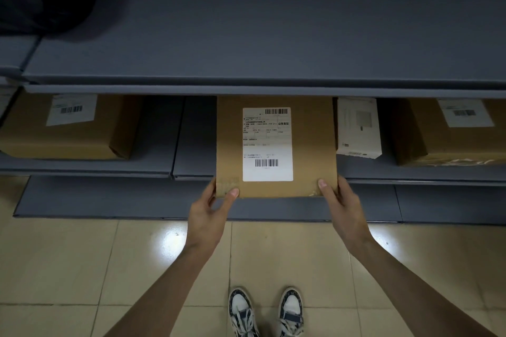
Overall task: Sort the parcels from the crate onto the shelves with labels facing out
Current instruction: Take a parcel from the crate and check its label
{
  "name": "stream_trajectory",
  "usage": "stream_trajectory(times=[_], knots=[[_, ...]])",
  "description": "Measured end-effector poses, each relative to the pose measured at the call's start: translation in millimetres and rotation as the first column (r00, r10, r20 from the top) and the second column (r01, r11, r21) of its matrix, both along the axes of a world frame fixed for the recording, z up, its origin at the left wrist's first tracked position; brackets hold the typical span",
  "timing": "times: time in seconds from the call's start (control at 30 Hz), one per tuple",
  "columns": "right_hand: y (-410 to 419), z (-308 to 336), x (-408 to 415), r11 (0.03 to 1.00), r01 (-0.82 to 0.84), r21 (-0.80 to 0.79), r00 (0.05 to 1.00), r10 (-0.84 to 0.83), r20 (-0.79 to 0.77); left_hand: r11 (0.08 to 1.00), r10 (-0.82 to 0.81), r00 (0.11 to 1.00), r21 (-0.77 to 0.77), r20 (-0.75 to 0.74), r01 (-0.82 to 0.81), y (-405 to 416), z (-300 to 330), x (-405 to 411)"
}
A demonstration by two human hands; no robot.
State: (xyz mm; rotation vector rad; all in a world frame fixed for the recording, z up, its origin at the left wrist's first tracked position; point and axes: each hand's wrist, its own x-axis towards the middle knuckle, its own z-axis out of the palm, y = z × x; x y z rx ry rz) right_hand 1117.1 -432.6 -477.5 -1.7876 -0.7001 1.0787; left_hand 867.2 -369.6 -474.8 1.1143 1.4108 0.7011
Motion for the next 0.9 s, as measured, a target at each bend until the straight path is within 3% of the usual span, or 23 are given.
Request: stream_trajectory(times=[0.23,0.6,0.9], knots=[[41.0,3.8,-20.2,0.998,0.006,-0.068,0.999,-0.003,0.032,0.992,0.126,0.991,0.026,0.052,-0.127,33.4,4.3,-5.3],[119.4,5.4,-35.7,0.989,-0.079,-0.129,0.989,0.094,0.118,0.979,0.200,0.974,0.000,-0.106,-0.202,101.6,1.1,-22.6],[133.7,2.1,-38.1,0.979,-0.094,-0.181,0.976,0.127,0.178,0.987,0.159,0.979,-0.001,-0.131,-0.160,116.3,0.4,-30.2]])
